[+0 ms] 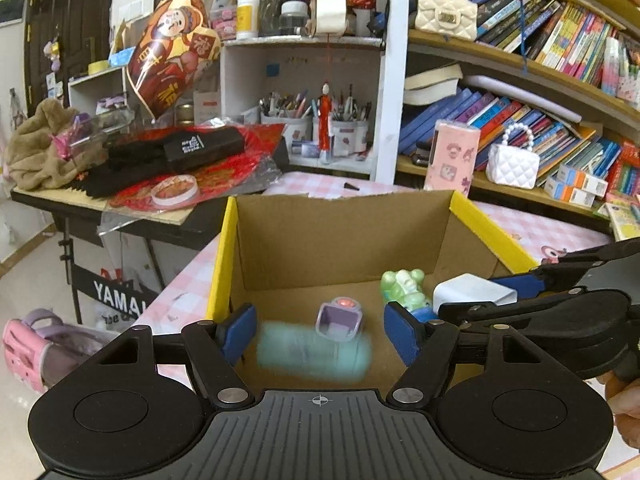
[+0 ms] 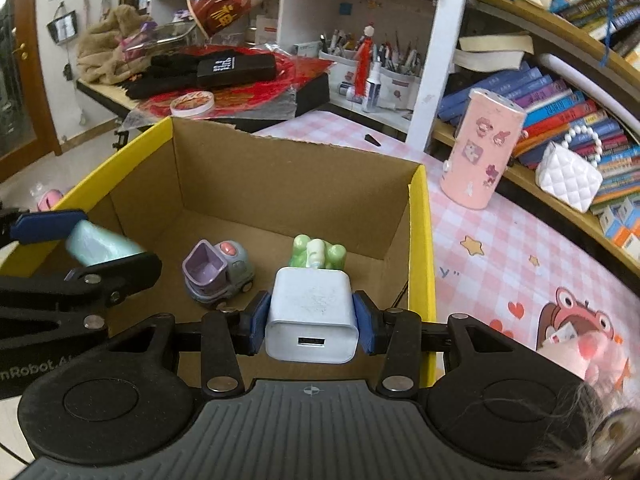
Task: Organize objects
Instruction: 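Release the mint case from the left gripper while the right releases the charger into the box, then withdraw both grippers from the box back toward the table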
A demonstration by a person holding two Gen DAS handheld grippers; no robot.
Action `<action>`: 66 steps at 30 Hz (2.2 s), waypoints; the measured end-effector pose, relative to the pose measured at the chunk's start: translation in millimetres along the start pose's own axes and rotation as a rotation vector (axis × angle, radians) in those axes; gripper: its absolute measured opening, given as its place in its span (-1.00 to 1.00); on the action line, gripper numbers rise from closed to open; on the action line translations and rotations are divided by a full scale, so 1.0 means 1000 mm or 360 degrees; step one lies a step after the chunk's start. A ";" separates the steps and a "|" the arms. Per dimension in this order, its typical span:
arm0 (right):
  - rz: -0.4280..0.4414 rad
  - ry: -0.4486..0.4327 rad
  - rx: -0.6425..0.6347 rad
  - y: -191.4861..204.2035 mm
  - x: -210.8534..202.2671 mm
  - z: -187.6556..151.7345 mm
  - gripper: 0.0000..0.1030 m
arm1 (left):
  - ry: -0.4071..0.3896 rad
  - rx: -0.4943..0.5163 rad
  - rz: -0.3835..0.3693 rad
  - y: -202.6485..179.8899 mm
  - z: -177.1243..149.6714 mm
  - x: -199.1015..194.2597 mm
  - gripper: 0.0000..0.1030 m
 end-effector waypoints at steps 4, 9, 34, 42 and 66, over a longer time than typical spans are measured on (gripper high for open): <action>-0.0035 -0.0088 0.0002 0.001 -0.017 0.006 -0.20 | -0.0060 -0.0020 -0.0010 0.002 0.006 -0.013 0.51; -0.0063 -0.0188 0.0045 0.004 -0.040 0.016 -0.20 | -0.0141 -0.0043 -0.0034 0.004 0.012 -0.036 0.52; -0.0219 -0.0125 0.0297 0.027 -0.123 -0.106 -0.21 | 0.0002 -0.0136 0.0040 0.025 -0.080 -0.128 0.52; -0.0222 -0.0032 0.0288 0.042 -0.140 -0.157 -0.20 | 0.0087 -0.0130 0.0007 0.011 -0.115 -0.147 0.52; -0.0595 -0.0001 0.0666 -0.042 -0.202 -0.235 -0.15 | 0.0142 0.0183 -0.0420 -0.111 -0.131 -0.150 0.52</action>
Point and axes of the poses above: each gripper's, at about its wrist camera, not at the fingertips, and x roughly the way its jaws point, y to its left, z to its top, the point moved 10 cm from there along x, roughly the way its jaws point, and after that the axes turned 7 degrees about x, right-handed, at the moved point
